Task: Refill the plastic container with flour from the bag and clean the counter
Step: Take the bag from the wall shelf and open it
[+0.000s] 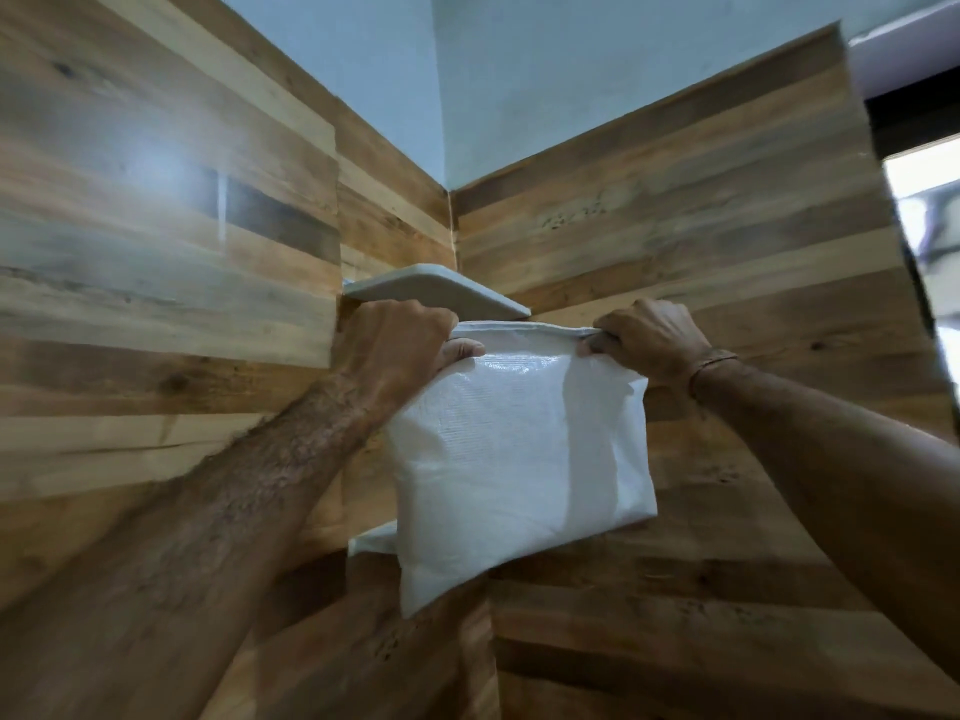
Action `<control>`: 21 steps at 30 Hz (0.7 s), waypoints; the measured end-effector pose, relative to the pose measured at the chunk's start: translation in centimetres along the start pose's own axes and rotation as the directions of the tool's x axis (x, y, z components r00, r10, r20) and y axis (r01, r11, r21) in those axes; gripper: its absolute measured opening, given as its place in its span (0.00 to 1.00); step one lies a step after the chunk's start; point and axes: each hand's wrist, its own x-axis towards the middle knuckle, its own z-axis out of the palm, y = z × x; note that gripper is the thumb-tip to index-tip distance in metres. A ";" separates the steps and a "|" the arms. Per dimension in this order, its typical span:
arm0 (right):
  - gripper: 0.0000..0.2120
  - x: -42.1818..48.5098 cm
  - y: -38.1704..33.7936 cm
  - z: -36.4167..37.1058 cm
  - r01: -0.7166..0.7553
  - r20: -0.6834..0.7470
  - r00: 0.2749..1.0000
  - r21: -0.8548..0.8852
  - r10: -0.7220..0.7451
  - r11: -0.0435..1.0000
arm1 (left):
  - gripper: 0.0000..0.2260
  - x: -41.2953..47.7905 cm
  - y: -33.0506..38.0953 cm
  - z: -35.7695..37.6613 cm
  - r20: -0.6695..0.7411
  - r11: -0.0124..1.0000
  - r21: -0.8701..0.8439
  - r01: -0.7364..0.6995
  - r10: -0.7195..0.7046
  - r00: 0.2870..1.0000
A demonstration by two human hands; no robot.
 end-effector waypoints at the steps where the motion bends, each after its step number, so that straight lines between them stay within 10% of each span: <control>1: 0.24 -1.3 1.0 -1.0 -0.004 -0.007 1.000 0.003 0.004 1.000 | 0.26 -0.1 1.0 -0.6 -0.016 1.000 -0.015 -0.006 0.006 1.000; 21: 0.10 -45.7 18.2 -12.9 -0.118 0.528 0.849 0.207 -0.009 0.971 | 0.28 -23.1 36.7 -15.3 0.125 0.830 -0.558 -0.008 0.093 0.988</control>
